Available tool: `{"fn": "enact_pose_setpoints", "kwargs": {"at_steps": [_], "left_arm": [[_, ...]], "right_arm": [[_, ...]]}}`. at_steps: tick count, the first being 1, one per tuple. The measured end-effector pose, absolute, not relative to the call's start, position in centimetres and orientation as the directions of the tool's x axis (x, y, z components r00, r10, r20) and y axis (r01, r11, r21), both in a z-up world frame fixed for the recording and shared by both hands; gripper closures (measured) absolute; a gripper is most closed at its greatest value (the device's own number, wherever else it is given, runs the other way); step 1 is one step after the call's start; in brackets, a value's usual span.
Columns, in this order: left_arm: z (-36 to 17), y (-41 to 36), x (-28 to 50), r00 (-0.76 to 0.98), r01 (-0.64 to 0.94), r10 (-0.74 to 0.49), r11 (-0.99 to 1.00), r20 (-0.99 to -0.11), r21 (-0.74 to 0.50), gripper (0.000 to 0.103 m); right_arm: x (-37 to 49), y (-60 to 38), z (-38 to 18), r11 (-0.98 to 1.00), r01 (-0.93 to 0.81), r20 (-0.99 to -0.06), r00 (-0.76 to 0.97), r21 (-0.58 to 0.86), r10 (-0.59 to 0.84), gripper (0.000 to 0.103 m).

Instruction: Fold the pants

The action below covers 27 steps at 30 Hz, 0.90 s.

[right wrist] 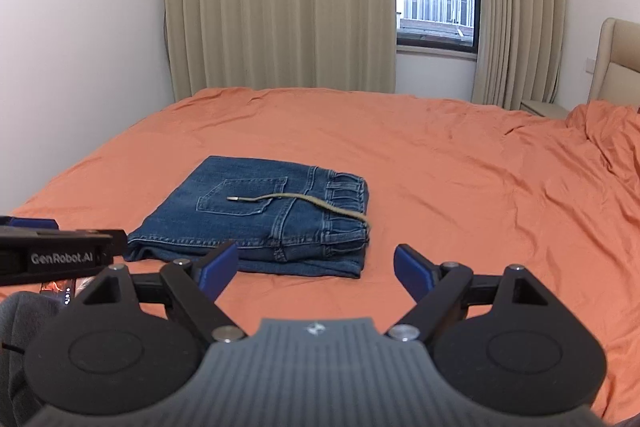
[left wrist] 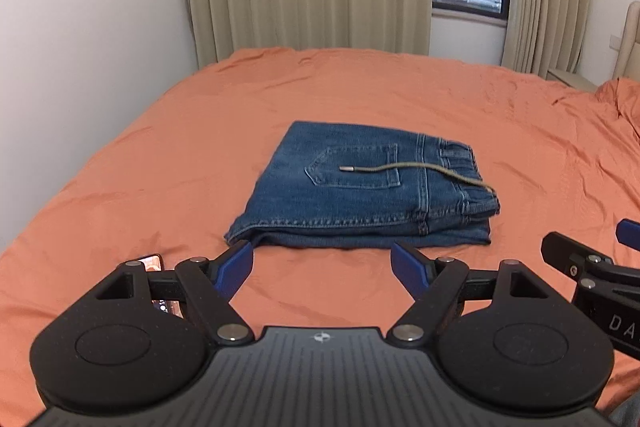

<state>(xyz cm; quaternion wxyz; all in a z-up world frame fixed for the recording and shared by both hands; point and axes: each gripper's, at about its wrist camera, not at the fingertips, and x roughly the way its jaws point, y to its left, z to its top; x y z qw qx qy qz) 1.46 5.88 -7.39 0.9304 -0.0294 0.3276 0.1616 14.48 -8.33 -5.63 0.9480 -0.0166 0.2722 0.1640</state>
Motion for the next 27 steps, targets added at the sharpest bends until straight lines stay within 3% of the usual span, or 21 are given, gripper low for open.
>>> {"fn": "enact_pose_setpoints", "kwargs": {"at_steps": [27], "left_arm": [[-6.0,5.0,1.8,0.76,-0.283,0.279,0.955,-0.587,0.088,0.011]], "right_arm": [[14.7,-8.7,-3.9,0.947,-0.315,-0.48,0.821,0.067,0.307,0.022]]}}
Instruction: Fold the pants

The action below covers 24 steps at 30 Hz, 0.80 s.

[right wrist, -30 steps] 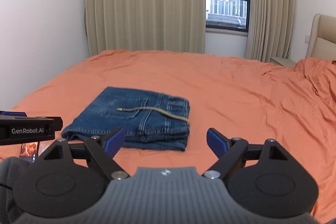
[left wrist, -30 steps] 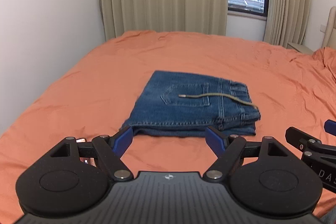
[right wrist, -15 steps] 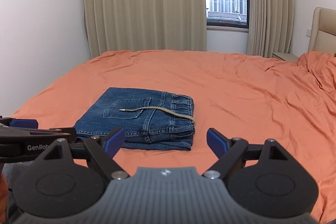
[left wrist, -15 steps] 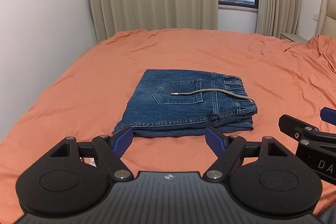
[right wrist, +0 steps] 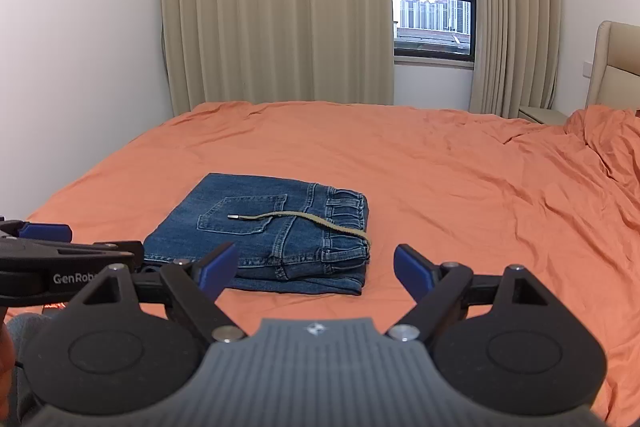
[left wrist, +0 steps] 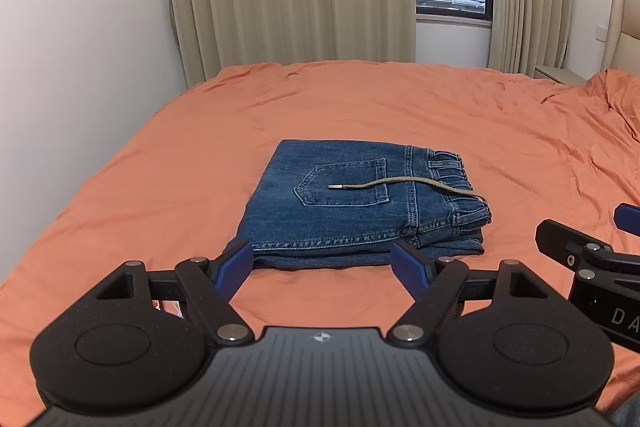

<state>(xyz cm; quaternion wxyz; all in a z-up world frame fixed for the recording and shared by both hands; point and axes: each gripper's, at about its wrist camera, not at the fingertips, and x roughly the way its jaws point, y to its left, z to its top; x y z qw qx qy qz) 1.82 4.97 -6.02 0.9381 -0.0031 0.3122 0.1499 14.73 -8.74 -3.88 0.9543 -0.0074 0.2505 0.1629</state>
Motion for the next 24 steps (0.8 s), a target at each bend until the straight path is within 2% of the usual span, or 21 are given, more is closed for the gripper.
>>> {"fn": "enact_pose_setpoints", "kwargs": {"at_steps": [24], "left_arm": [[-5.66,5.16,1.6,0.763,-0.278,0.283,0.955,-0.581,0.1,0.011]], "right_arm": [[13.88,-9.61,-3.15,0.95,-0.303,-0.466,0.831,0.079,0.304,0.022]]}}
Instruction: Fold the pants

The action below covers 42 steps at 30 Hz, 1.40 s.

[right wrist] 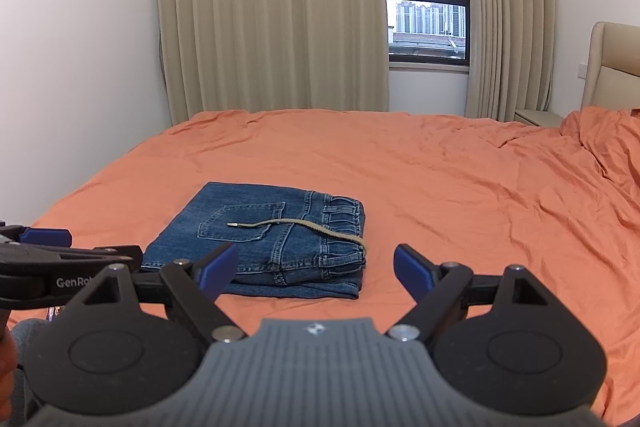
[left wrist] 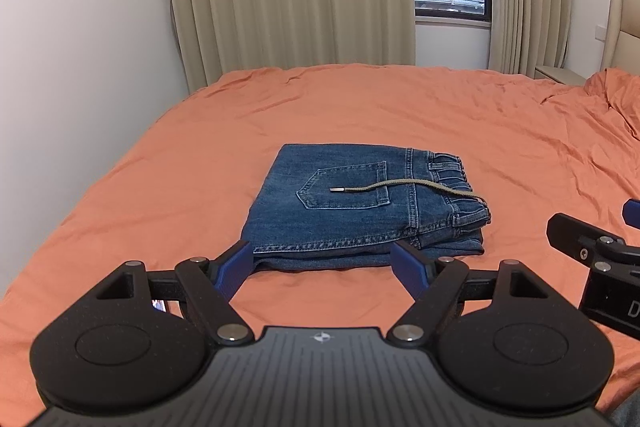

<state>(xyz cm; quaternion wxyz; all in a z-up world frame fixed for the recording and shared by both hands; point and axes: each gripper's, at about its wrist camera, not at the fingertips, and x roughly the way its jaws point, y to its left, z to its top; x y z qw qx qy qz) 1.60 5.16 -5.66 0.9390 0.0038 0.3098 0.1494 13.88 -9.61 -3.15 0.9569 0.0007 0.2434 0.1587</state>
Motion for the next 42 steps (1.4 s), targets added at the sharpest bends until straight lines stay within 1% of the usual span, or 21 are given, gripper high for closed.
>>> {"fn": "enact_pose_setpoints", "kwargs": {"at_steps": [26,31,42], "left_arm": [[-5.38,5.45,1.39,0.768,-0.272,0.281,0.957,-0.576,0.104,0.011],[-5.25,5.13,1.26,0.775,-0.258,0.283,0.958,-0.565,0.126,0.011],[-5.15,5.32,1.2,0.783,-0.251,0.276,0.96,-0.557,0.123,0.011]], "right_arm": [[13.83,-9.77,-3.27,0.947,-0.308,-0.48,0.821,0.087,0.311,0.022],[13.85,-9.73,-3.27,0.947,-0.309,-0.479,0.821,0.086,0.311,0.022],[13.8,-9.56,-3.33,0.947,-0.308,-0.487,0.816,0.091,0.312,0.022]]}}
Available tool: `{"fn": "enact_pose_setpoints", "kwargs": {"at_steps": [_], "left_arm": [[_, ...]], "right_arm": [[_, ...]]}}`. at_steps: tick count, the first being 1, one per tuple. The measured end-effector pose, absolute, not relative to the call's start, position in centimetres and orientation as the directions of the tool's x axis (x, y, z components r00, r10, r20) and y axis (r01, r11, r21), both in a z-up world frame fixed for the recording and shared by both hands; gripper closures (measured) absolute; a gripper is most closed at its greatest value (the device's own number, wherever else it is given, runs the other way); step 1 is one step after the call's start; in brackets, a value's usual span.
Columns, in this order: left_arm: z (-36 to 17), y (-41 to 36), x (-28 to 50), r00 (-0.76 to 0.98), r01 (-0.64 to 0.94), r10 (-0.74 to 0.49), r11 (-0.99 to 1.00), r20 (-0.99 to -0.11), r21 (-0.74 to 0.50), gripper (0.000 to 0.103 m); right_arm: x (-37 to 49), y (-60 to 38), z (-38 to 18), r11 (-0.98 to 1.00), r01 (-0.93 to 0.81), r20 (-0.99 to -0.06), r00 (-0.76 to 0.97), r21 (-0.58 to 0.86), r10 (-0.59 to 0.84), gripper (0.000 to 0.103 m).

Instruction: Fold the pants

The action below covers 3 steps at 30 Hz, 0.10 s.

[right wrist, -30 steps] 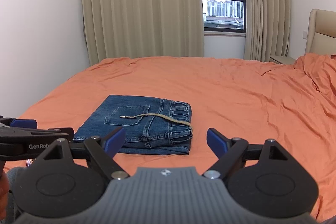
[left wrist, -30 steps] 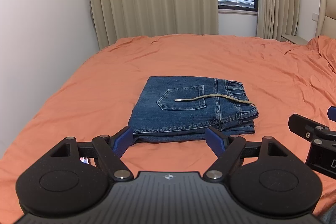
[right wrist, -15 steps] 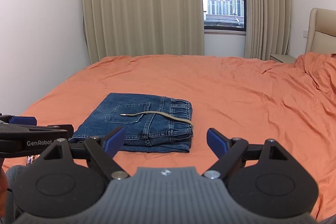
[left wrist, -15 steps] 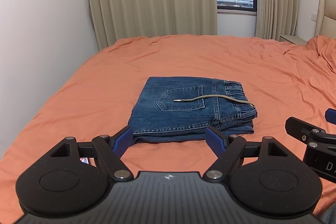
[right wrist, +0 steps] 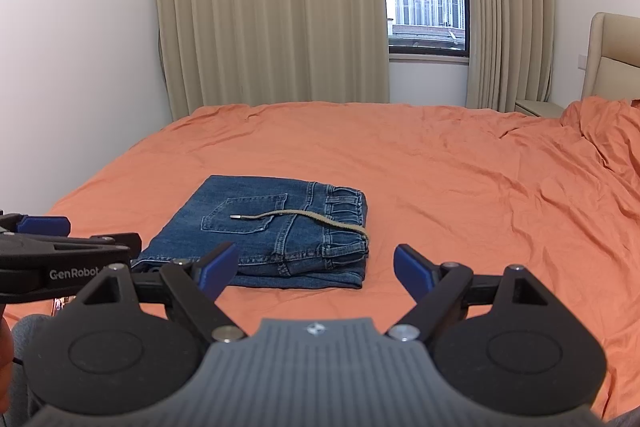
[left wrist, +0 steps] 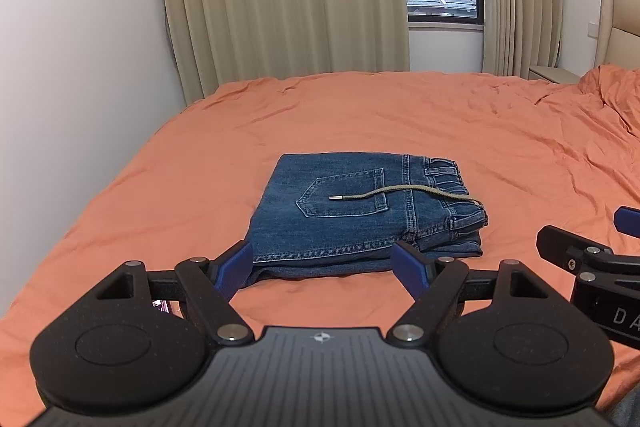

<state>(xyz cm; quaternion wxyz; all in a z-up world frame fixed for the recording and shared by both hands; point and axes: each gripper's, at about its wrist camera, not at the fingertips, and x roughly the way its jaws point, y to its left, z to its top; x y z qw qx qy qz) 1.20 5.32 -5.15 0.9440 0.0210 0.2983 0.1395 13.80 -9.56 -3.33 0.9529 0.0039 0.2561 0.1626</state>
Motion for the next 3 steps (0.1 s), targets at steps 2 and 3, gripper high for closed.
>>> {"fn": "enact_pose_setpoints", "kwargs": {"at_steps": [2,3], "left_arm": [[-5.11,5.19,1.12,0.786,-0.249,0.275,0.961,-0.554,0.123,0.011],[-5.09,5.14,1.13,0.787,-0.25,0.276,0.96,-0.552,0.124,0.011]], "right_arm": [[13.8,-9.54,-3.41,0.947,-0.308,-0.488,0.815,0.091,0.313,0.022],[13.82,-9.58,-3.41,0.947,-0.309,-0.488,0.815,0.092,0.313,0.022]]}}
